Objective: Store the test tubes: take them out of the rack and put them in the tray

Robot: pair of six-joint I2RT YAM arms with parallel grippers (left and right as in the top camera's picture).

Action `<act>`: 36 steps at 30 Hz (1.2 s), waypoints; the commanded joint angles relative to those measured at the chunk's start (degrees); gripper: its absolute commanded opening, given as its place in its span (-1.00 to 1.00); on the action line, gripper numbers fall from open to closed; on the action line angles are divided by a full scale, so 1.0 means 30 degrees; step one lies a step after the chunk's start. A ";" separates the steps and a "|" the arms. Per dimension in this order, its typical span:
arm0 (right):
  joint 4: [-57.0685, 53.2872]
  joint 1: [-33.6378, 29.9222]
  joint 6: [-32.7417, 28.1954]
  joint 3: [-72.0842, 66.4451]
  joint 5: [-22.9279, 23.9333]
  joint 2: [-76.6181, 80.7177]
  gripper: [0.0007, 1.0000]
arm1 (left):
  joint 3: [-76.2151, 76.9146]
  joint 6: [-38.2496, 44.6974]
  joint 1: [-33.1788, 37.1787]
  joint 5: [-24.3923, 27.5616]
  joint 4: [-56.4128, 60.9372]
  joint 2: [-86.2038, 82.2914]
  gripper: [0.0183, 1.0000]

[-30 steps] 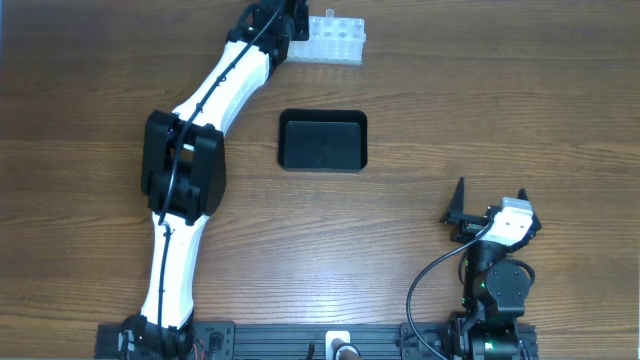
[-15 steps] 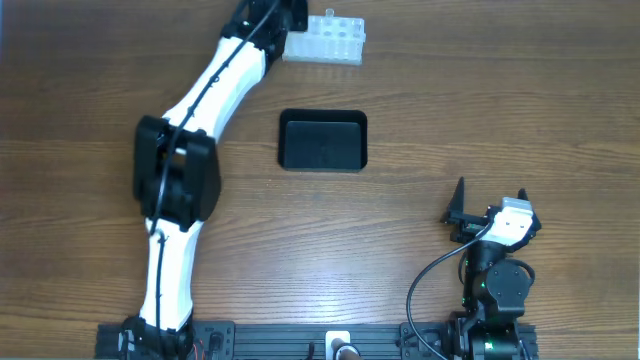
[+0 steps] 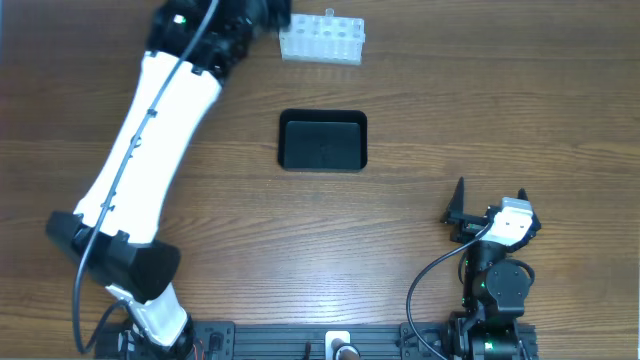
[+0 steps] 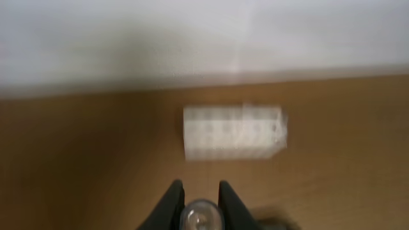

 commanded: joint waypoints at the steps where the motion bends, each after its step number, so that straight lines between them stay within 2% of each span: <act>1: -0.0015 0.0000 0.0051 -0.0109 0.0182 -0.0189 0.98 | -0.0619 -0.4765 -0.1035 0.0270 -0.4197 0.1953 -0.95; 12: -0.0015 0.0000 0.0051 -0.0109 0.0182 -0.0189 0.99 | -0.1217 -0.4889 -0.1676 0.0131 -0.5042 0.5523 -0.95; 36: -0.0015 0.0000 0.0051 -0.0109 0.0182 -0.0189 0.98 | -0.1399 -0.4896 -0.1603 0.0780 -0.5049 0.8342 -0.96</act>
